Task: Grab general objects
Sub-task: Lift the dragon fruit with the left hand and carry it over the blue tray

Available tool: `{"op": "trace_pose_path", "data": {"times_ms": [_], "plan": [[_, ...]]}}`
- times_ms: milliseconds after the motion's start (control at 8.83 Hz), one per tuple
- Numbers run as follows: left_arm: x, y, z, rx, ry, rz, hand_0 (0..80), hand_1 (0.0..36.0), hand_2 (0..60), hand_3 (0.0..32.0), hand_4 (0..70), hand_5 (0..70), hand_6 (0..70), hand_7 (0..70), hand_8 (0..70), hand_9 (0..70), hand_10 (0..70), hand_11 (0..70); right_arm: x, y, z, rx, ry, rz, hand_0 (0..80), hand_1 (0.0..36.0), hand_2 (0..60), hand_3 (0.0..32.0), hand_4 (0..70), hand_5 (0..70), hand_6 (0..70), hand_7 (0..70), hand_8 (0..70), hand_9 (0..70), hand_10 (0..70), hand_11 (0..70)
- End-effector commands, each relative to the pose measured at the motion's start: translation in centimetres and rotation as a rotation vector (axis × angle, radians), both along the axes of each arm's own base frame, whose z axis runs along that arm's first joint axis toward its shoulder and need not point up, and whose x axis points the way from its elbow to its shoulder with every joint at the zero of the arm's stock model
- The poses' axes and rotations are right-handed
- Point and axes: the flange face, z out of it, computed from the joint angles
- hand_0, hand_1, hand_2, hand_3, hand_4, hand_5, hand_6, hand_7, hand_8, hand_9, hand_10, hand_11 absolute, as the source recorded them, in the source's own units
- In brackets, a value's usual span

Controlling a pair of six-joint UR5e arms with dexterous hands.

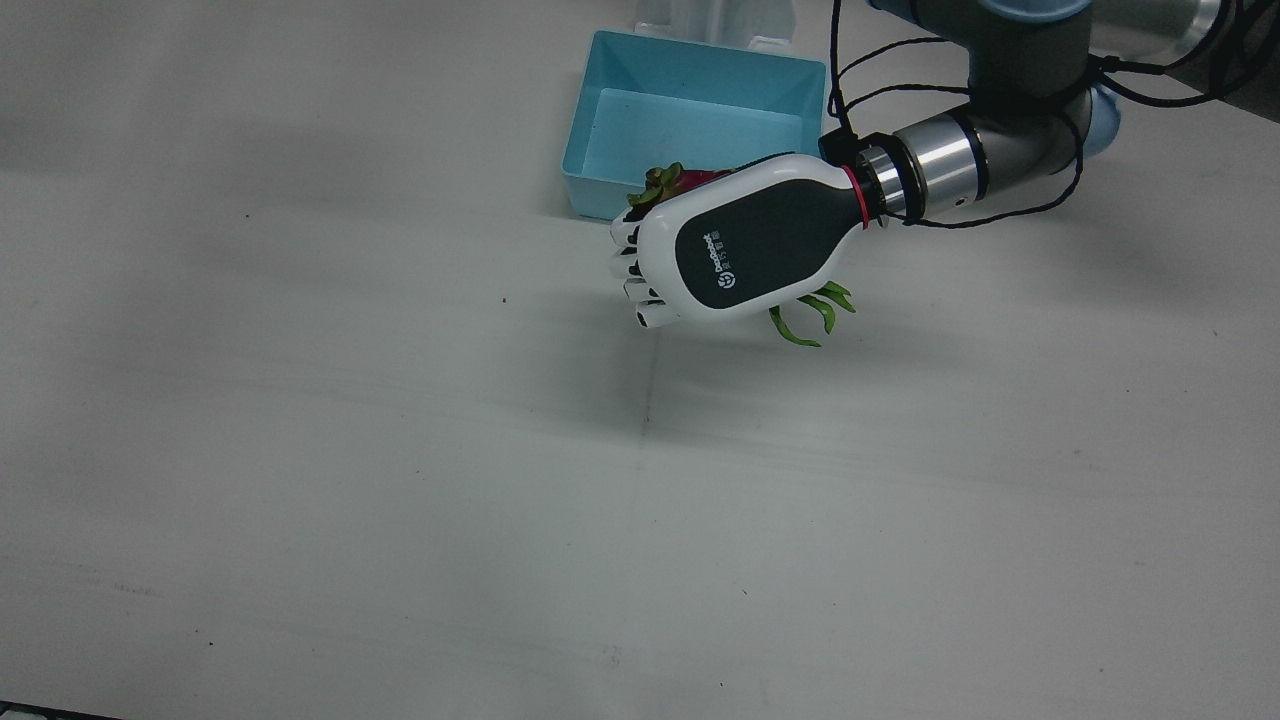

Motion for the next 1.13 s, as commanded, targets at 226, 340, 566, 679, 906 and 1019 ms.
{"op": "trace_pose_path", "data": {"times_ms": [226, 340, 566, 679, 906, 1019], "plan": [[5.2, 10.5, -3.4, 0.121, 0.097, 0.271, 80.0, 36.0, 60.0, 0.0, 70.0, 70.0, 70.0, 70.0, 70.0, 70.0, 70.0, 70.0, 0.0, 0.0, 0.0, 0.000, -0.001, 0.000, 0.0, 0.0, 0.0, 0.0, 0.0, 0.0, 0.0, 0.0, 0.0, 0.0, 0.0, 0.0], [6.1, 11.0, -3.4, 0.138, 0.122, 0.288, 80.0, 36.0, 60.0, 0.0, 70.0, 70.0, 70.0, 70.0, 70.0, 70.0, 70.0, 70.0, 0.0, 0.0, 0.0, 0.000, 0.001, 0.000, 0.0, 0.0, 0.0, 0.0, 0.0, 0.0, 0.0, 0.0, 0.0, 0.0, 0.0, 0.0], [5.9, 10.8, -2.4, 0.106, 0.087, 0.317, 80.0, 36.0, 60.0, 0.0, 70.0, 70.0, 70.0, 70.0, 39.6, 50.8, 29.8, 45.7, 0.0, 0.0, 0.0, 0.000, -0.001, 0.000, 0.0, 0.0, 0.0, 0.0, 0.0, 0.0, 0.0, 0.0, 0.0, 0.0, 0.0, 0.0], [5.6, 10.8, -2.4, 0.109, 0.065, 0.336, 80.0, 36.0, 60.0, 0.0, 70.0, 70.0, 70.0, 70.0, 20.1, 25.0, 18.9, 31.5, 0.0, 0.0, 0.0, 0.000, 0.001, 0.000, 0.0, 0.0, 0.0, 0.0, 0.0, 0.0, 0.0, 0.0, 0.0, 0.0, 0.0, 0.0], [5.2, 10.6, -2.3, 0.112, 0.059, 0.338, 80.0, 36.0, 60.0, 0.0, 44.7, 70.0, 52.6, 70.0, 9.3, 14.5, 5.0, 12.3, 0.0, 0.0, 0.0, 0.000, 0.001, 0.000, 0.0, 0.0, 0.0, 0.0, 0.0, 0.0, 0.0, 0.0, 0.0, 0.0, 0.0, 0.0], [5.1, 10.6, -2.3, 0.112, 0.058, 0.337, 80.0, 36.0, 60.0, 0.0, 33.6, 70.0, 42.7, 67.5, 7.5, 12.1, 3.4, 10.2, 0.0, 0.0, 0.0, 0.000, 0.001, 0.000, 0.0, 0.0, 0.0, 0.0, 0.0, 0.0, 0.0, 0.0, 0.0, 0.0, 0.0, 0.0]]}}
